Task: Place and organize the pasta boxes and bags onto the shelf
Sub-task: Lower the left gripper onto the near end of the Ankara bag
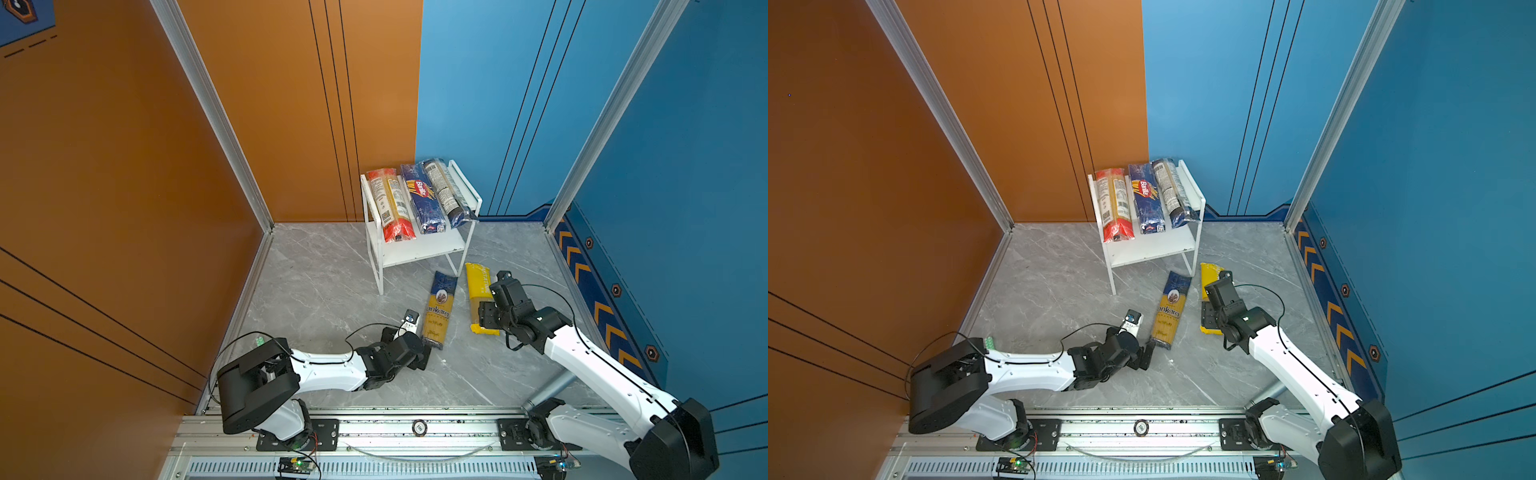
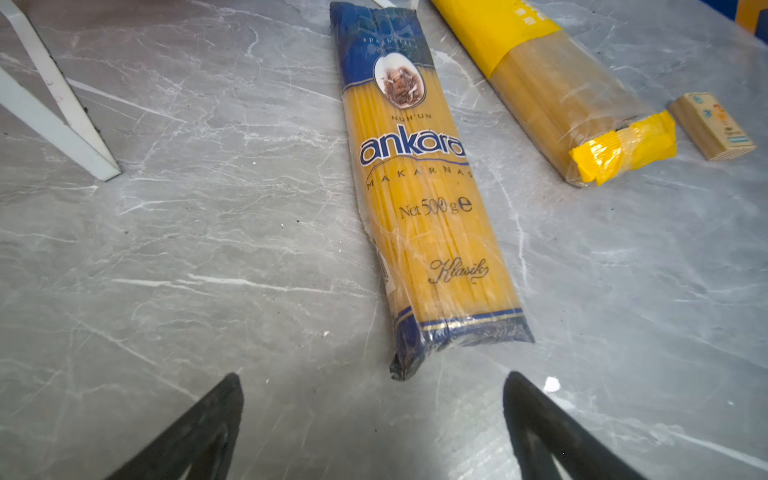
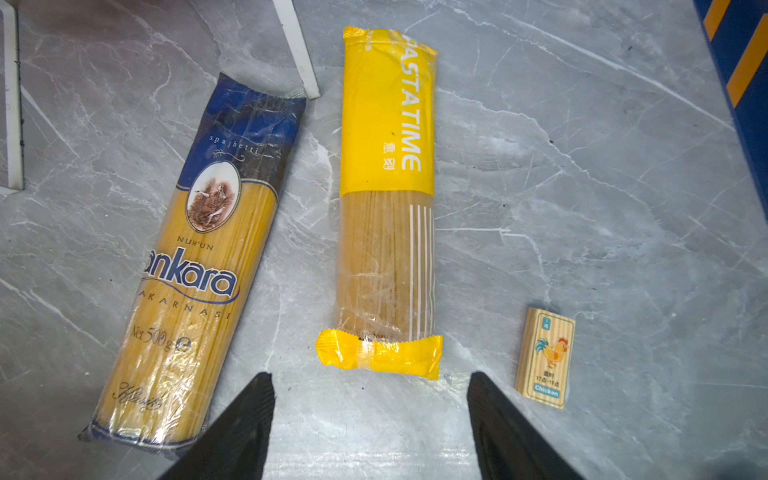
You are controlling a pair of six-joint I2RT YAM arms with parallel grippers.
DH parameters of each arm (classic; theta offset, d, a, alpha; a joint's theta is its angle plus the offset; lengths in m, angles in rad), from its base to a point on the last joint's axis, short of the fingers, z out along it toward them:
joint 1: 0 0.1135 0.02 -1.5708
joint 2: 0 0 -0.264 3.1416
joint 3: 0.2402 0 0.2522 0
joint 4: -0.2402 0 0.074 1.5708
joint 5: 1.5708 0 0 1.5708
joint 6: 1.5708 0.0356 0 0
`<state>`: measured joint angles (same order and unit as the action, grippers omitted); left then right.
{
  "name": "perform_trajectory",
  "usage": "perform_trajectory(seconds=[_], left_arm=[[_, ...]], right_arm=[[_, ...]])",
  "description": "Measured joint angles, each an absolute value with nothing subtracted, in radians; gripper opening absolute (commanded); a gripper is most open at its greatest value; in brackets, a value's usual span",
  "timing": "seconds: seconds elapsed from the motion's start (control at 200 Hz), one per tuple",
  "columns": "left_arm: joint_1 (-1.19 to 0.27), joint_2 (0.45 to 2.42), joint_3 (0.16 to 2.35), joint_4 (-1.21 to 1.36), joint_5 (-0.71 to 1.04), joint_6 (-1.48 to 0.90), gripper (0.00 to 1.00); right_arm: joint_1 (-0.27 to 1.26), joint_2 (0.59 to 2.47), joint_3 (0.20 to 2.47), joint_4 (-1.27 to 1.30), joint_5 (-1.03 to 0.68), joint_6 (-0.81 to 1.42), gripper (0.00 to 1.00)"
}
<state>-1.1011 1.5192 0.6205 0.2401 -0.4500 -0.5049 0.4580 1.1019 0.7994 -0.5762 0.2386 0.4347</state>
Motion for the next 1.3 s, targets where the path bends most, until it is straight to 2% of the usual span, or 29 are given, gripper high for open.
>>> perform_trajectory(seconds=[0.581,1.302], left_arm=[[-1.137,1.686,0.767,0.292,-0.455,-0.52,0.98],[-1.153,1.842,0.825,0.333,-0.471,-0.524,0.98]], right_arm=[[0.437,1.079,0.771,-0.575,0.239,0.461,0.73],[0.424,1.067,0.744,-0.575,0.238,0.472,0.73]])
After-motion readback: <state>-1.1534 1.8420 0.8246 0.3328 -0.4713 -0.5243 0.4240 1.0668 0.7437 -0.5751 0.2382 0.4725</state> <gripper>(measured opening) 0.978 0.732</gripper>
